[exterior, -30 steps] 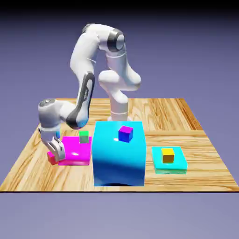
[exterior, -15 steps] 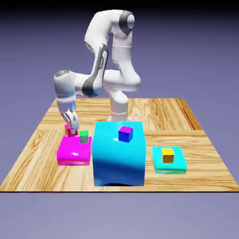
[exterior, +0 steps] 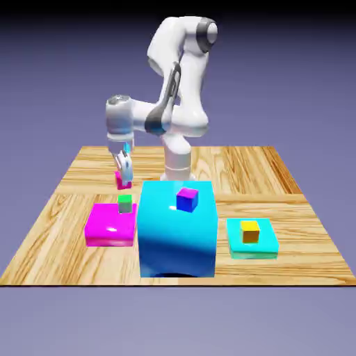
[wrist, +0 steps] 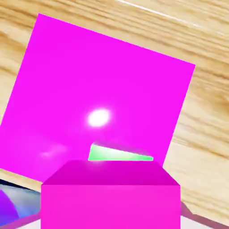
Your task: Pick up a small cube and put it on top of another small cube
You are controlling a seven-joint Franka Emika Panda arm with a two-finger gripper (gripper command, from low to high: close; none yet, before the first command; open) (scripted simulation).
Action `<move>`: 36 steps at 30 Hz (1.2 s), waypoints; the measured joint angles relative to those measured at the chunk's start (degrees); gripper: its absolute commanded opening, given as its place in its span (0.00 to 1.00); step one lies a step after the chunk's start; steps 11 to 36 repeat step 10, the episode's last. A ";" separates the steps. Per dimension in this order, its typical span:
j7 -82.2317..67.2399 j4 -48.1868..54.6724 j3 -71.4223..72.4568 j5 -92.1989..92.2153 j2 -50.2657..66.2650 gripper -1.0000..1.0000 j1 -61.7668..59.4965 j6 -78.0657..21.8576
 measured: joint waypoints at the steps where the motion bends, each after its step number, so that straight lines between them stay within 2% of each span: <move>1: 0.04 -0.45 -0.05 -0.10 2.04 0.00 -0.04 2.49; 2: 0.08 -0.81 -0.09 -0.17 3.67 1.00 -0.07 4.48; 4: 0.09 -0.81 -0.09 -0.19 3.68 1.00 -0.07 4.45; 10: -0.09 1.88 0.21 0.29 -8.57 1.00 0.16 -10.49; 36: -0.09 1.88 0.21 0.29 -8.57 1.00 0.16 -10.49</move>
